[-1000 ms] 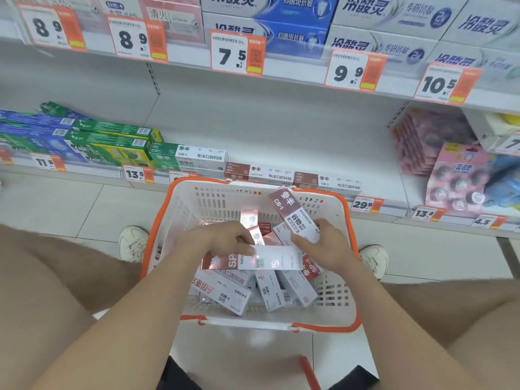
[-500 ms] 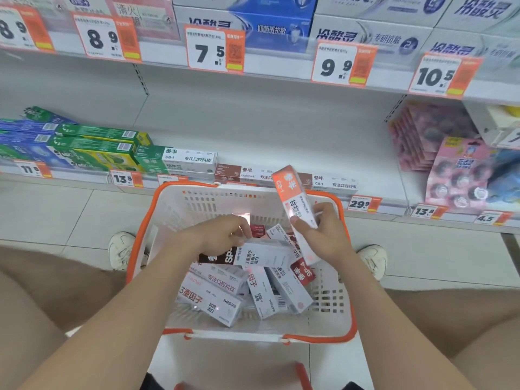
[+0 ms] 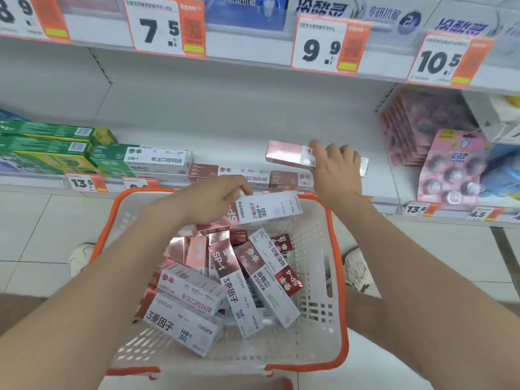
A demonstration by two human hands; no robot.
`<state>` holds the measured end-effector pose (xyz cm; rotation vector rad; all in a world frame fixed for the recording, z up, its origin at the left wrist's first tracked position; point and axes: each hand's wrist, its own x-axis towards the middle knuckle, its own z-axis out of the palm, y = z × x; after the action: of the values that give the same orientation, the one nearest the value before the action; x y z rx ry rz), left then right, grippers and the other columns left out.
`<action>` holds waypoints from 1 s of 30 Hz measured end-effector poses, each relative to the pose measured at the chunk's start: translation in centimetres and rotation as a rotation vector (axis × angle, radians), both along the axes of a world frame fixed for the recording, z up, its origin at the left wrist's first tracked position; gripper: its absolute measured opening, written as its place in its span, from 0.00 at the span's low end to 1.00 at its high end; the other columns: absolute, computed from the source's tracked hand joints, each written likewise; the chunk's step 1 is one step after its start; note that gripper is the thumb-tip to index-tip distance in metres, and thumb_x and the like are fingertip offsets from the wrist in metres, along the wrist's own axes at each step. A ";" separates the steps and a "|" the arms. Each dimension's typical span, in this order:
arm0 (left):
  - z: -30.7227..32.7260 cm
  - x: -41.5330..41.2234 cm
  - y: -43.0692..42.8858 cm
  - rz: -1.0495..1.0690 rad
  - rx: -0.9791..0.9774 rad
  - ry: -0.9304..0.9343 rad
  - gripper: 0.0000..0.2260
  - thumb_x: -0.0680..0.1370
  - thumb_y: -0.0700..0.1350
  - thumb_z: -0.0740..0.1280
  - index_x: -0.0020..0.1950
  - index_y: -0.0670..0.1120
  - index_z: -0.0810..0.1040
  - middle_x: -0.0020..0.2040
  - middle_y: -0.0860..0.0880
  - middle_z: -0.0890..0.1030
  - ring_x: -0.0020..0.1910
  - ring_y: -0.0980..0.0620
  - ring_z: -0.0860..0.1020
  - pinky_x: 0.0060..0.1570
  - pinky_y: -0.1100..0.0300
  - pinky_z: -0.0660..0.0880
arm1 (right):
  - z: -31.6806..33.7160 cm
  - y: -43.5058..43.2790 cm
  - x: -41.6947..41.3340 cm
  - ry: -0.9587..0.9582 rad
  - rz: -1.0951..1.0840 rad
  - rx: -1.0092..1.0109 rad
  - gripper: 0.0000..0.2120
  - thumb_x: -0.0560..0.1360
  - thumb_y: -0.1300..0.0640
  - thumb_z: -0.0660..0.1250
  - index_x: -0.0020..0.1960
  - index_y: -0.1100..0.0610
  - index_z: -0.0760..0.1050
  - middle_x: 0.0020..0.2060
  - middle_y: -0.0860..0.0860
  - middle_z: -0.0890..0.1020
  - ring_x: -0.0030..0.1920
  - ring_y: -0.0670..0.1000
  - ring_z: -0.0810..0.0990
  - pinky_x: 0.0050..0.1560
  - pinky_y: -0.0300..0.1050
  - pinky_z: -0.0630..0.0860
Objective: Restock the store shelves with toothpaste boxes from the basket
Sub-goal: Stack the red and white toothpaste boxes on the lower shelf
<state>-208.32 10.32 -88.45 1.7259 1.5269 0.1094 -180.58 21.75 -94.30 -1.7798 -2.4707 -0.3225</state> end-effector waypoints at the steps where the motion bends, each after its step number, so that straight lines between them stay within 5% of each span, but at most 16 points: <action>1: 0.0 0.0 0.7 0.006 0.007 0.010 0.13 0.88 0.44 0.57 0.66 0.56 0.77 0.41 0.48 0.79 0.30 0.46 0.75 0.32 0.52 0.72 | -0.4 1.3 0.3 -0.017 -0.004 -0.068 0.28 0.75 0.65 0.68 0.71 0.53 0.63 0.54 0.60 0.78 0.54 0.65 0.72 0.60 0.59 0.68; 5: -0.5 -0.3 1.8 0.008 -0.002 -0.020 0.12 0.88 0.46 0.57 0.64 0.57 0.78 0.34 0.49 0.74 0.25 0.58 0.70 0.30 0.62 0.70 | -2.7 5.5 0.5 -0.079 -0.030 -0.279 0.31 0.75 0.69 0.67 0.72 0.53 0.60 0.57 0.62 0.76 0.59 0.66 0.74 0.65 0.59 0.70; 9: -1.3 -0.5 2.1 0.034 -0.039 -0.110 0.14 0.88 0.43 0.57 0.66 0.55 0.79 0.35 0.51 0.77 0.30 0.55 0.71 0.34 0.57 0.69 | -4.6 7.2 -0.4 -0.145 -0.052 -0.380 0.31 0.75 0.71 0.64 0.73 0.52 0.60 0.59 0.61 0.75 0.62 0.65 0.74 0.67 0.61 0.70; 13: -1.3 -0.8 2.1 0.048 -0.066 -0.127 0.14 0.88 0.46 0.57 0.66 0.57 0.79 0.42 0.43 0.81 0.33 0.51 0.75 0.39 0.54 0.74 | -5.5 8.1 -0.8 -0.055 -0.067 -0.610 0.31 0.77 0.69 0.64 0.76 0.53 0.62 0.62 0.62 0.75 0.63 0.64 0.74 0.63 0.60 0.75; 15: -1.3 -0.8 1.9 0.059 -0.089 -0.145 0.14 0.88 0.48 0.57 0.65 0.62 0.79 0.51 0.39 0.84 0.44 0.43 0.81 0.48 0.46 0.79 | -5.1 8.3 -0.5 0.001 -0.055 -0.750 0.30 0.79 0.65 0.65 0.78 0.53 0.63 0.67 0.61 0.75 0.67 0.63 0.73 0.67 0.60 0.73; 18: -0.9 -0.6 1.5 0.146 -0.155 -0.182 0.14 0.88 0.49 0.57 0.64 0.63 0.80 0.65 0.46 0.82 0.61 0.43 0.81 0.58 0.47 0.79 | -3.0 7.8 -0.8 0.288 -0.015 -0.799 0.21 0.78 0.59 0.67 0.71 0.52 0.77 0.67 0.53 0.80 0.70 0.56 0.75 0.69 0.50 0.72; 20: -0.7 -0.9 1.0 0.247 -0.234 -0.251 0.14 0.88 0.48 0.58 0.63 0.62 0.81 0.65 0.53 0.83 0.60 0.49 0.83 0.57 0.51 0.80 | -0.1 6.3 -1.8 0.688 -0.011 -0.909 0.09 0.77 0.50 0.73 0.55 0.50 0.87 0.55 0.47 0.87 0.60 0.50 0.83 0.62 0.47 0.77; 21: -0.7 -1.1 0.8 0.295 -0.291 -0.304 0.13 0.88 0.48 0.59 0.62 0.61 0.82 0.62 0.53 0.85 0.57 0.49 0.85 0.55 0.49 0.83 | 1.8 5.4 -2.4 0.788 0.047 -1.027 0.11 0.75 0.45 0.76 0.53 0.50 0.87 0.52 0.47 0.88 0.58 0.49 0.84 0.61 0.47 0.78; 24: -0.3 -2.1 0.1 0.436 -0.422 -0.444 0.13 0.87 0.46 0.61 0.61 0.58 0.84 0.57 0.46 0.87 0.49 0.46 0.87 0.43 0.49 0.83 | 6.5 2.4 -4.1 0.530 0.324 -1.333 0.19 0.69 0.42 0.82 0.57 0.44 0.85 0.54 0.42 0.86 0.57 0.44 0.84 0.59 0.41 0.79; 26: 0.0 -2.8 -0.6 0.461 -0.468 -0.519 0.12 0.87 0.45 0.62 0.62 0.55 0.84 0.59 0.44 0.87 0.50 0.43 0.85 0.41 0.50 0.81 | 7.8 0.9 -5.1 0.298 0.406 -1.305 0.25 0.63 0.46 0.86 0.57 0.42 0.83 0.51 0.38 0.85 0.51 0.39 0.82 0.48 0.31 0.76; 30: 1.5 -3.8 -2.3 0.466 -0.428 -0.564 0.12 0.85 0.49 0.64 0.64 0.52 0.84 0.61 0.47 0.86 0.58 0.42 0.84 0.48 0.51 0.80 | 8.7 -1.0 -5.3 0.356 0.404 -1.229 0.27 0.63 0.46 0.86 0.58 0.40 0.81 0.53 0.40 0.83 0.49 0.42 0.83 0.48 0.35 0.76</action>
<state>-212.11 8.01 -86.93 0.8812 1.3638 0.4348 -185.84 20.79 -85.59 -1.1947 -2.7578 1.6663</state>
